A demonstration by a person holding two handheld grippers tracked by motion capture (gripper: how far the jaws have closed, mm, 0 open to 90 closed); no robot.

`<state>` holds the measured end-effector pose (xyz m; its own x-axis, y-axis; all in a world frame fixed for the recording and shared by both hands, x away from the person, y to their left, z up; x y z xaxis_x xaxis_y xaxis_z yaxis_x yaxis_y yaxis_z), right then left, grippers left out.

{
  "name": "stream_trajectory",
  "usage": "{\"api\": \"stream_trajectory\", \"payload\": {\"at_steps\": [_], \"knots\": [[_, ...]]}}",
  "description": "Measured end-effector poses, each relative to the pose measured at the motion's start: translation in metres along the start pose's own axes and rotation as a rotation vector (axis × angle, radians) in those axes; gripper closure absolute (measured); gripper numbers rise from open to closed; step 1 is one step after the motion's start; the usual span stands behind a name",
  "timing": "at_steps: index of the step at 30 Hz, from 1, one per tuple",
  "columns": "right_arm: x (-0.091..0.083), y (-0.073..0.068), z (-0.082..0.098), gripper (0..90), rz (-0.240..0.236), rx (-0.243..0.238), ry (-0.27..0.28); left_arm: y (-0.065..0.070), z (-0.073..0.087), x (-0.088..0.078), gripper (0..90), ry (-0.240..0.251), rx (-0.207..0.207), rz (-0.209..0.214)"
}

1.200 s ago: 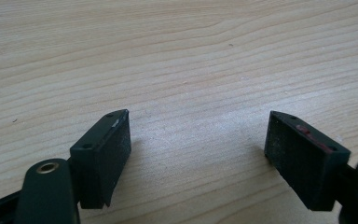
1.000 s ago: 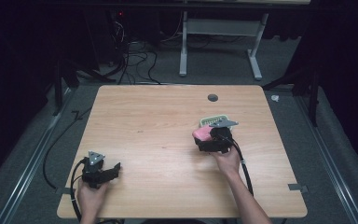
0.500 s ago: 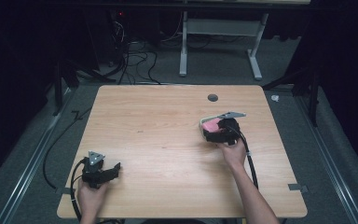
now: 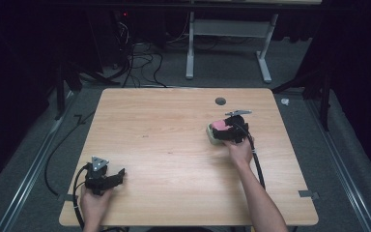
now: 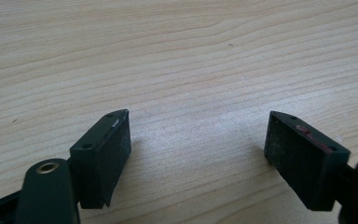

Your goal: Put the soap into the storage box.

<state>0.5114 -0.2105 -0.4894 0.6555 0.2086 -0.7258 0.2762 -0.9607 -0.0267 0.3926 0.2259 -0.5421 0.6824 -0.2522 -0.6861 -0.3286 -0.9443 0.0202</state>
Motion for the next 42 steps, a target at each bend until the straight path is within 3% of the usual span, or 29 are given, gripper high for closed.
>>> {"api": "stream_trajectory", "payload": {"at_steps": [13, 18, 42], "knots": [[0.020, 0.005, 0.005, 13.6, 0.031, 0.046, -0.057, 0.000, 0.000, 0.000, 23.1, 0.000, 0.000, 0.000], [0.022, 0.004, 0.006, 13.5, 0.041, 0.039, -0.062, 0.000, 0.000, 0.000, 23.1, 0.000, 0.000, 0.000], [0.027, 0.003, 0.005, 12.8, 0.048, 0.116, -0.058, 0.000, 0.000, 0.000, 23.1, 0.000, 0.000, 0.000]]}}
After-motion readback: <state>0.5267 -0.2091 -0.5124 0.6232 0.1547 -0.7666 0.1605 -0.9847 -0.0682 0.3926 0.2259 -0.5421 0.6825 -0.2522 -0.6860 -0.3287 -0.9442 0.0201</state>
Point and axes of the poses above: each handheld gripper's, and its own axes: x roughly forward along the jaws, z roughly out of its underside, y roughly to its right, the point moved 5 cm from there along x, roughly forward along the jaws, and after that the axes turned 1 degree about -y, right-handed, at the moved point
